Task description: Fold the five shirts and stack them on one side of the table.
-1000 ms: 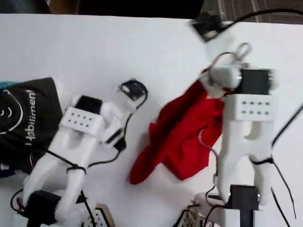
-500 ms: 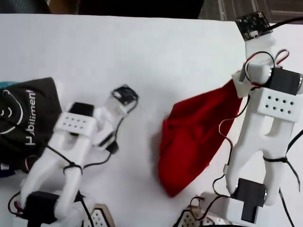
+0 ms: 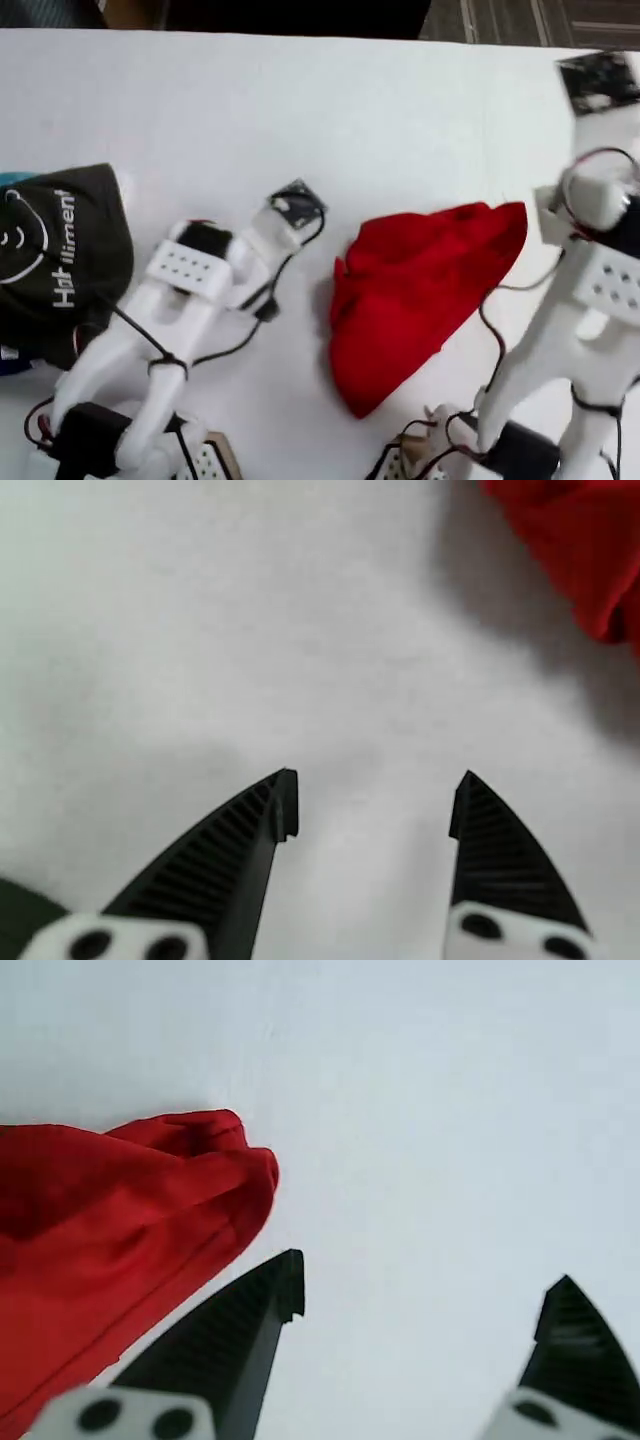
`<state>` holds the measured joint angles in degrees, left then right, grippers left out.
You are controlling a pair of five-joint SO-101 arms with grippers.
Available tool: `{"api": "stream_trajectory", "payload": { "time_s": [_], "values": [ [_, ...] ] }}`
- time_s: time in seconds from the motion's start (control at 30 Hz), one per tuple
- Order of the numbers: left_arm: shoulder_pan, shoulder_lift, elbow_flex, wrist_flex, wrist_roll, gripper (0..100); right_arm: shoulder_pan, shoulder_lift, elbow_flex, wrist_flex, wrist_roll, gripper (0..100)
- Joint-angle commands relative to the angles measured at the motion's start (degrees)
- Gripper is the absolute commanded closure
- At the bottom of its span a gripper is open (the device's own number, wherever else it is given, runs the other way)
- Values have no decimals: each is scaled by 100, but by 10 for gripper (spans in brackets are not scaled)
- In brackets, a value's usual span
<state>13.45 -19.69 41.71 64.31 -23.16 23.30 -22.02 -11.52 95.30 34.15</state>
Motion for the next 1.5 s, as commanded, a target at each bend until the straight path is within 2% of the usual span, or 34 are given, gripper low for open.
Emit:
{"api": "stream_trajectory", "payload": {
  "time_s": [0.0,0.2,0.37,0.6,0.77,0.87,0.93,1.1,1.37,1.47],
  "values": [
    [484,-185,-409,-352,563,737,488,-391,132,40,35,630],
    [1108,-62,-989,-712,879,736,1051,-435,809,-4,35,629],
    [1257,1284,-1824,-730,888,736,1402,-435,1002,4,35,629],
    [1556,3244,-3688,484,835,736,1429,-435,1002,22,35,629],
    [1793,4009,-4567,1257,334,747,1429,-435,1002,22,35,629],
    [1741,4211,-4866,1495,273,872,1429,-435,1002,4,35,629],
    [1591,4255,-4945,1521,325,985,1429,-435,1002,-4,35,629],
    [941,4237,-4998,1530,325,974,1420,-435,1002,-4,35,629],
    [-993,4237,-5613,1864,290,974,1420,-400,1002,-13,35,629],
    [-1046,4246,-6018,2435,-26,969,1420,-400,1002,-13,35,629]
  ]
}}
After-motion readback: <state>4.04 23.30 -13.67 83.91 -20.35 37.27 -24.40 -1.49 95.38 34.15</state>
